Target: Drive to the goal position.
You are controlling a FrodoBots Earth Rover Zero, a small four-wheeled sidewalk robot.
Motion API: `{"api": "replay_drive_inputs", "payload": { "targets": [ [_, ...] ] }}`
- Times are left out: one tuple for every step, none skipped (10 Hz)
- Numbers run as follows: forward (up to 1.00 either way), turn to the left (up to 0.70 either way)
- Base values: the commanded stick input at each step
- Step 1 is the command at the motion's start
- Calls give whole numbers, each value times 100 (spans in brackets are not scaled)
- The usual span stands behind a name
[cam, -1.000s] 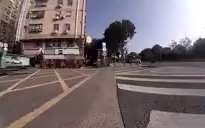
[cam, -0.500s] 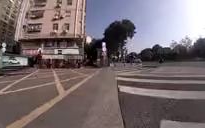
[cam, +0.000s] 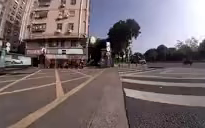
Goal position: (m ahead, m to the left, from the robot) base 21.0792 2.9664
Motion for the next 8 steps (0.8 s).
{"api": "replay_drive_inputs", "payload": {
  "targets": [
    [45, 0],
    [45, 0],
    [45, 0],
    [45, 0],
    [45, 0],
    [45, 0],
    [45, 0],
    [45, 0]
  ]
}}
